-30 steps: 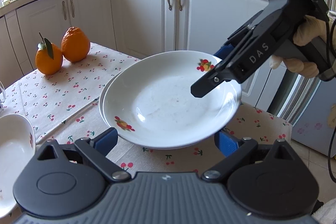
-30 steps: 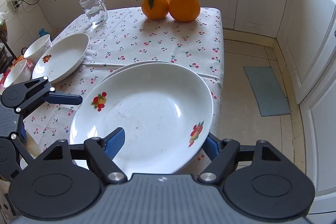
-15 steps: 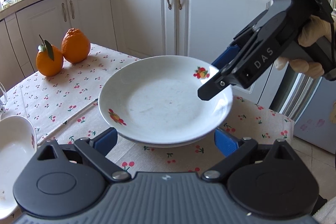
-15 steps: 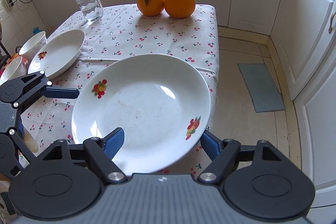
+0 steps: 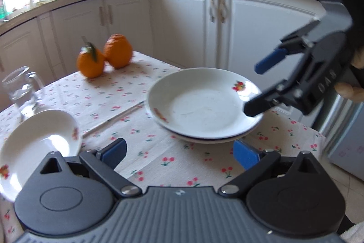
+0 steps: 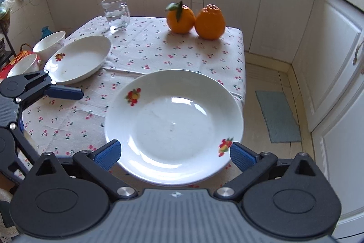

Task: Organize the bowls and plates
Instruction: 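Open the right gripper and withdraw it from the stacked plates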

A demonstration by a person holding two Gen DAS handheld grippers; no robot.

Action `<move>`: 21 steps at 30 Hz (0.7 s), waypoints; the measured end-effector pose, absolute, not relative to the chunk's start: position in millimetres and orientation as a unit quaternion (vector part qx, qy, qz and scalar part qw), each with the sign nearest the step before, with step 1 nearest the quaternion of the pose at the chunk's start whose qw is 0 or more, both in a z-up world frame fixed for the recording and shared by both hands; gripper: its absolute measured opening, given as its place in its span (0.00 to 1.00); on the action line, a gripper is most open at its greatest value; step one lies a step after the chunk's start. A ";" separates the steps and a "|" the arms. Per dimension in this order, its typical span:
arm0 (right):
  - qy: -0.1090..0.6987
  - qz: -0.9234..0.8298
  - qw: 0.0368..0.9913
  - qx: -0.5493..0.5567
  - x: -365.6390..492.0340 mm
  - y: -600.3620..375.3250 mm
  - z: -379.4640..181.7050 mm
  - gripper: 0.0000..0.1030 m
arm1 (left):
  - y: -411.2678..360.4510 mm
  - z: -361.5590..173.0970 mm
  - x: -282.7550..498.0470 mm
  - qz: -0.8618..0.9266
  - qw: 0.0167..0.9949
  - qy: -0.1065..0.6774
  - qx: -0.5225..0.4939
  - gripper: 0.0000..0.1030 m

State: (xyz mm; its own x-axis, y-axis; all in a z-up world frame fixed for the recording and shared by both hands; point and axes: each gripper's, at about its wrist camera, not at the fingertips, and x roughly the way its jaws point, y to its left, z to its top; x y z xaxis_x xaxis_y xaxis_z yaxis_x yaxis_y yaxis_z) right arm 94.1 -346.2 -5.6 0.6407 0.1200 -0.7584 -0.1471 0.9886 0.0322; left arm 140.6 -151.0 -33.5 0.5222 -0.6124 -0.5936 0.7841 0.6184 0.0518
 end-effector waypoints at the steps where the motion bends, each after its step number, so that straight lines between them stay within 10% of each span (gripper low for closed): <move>1: 0.415 0.078 0.906 -0.021 92.6 -341.0 -4.7 1.00 | -145.5 -32.4 140.6 -0.393 0.865 0.271 0.153 0.97; 21: 0.396 0.185 0.895 -0.091 139.4 -254.1 7.2 1.00 | -68.3 -75.5 190.3 -0.124 0.927 0.345 0.079 0.97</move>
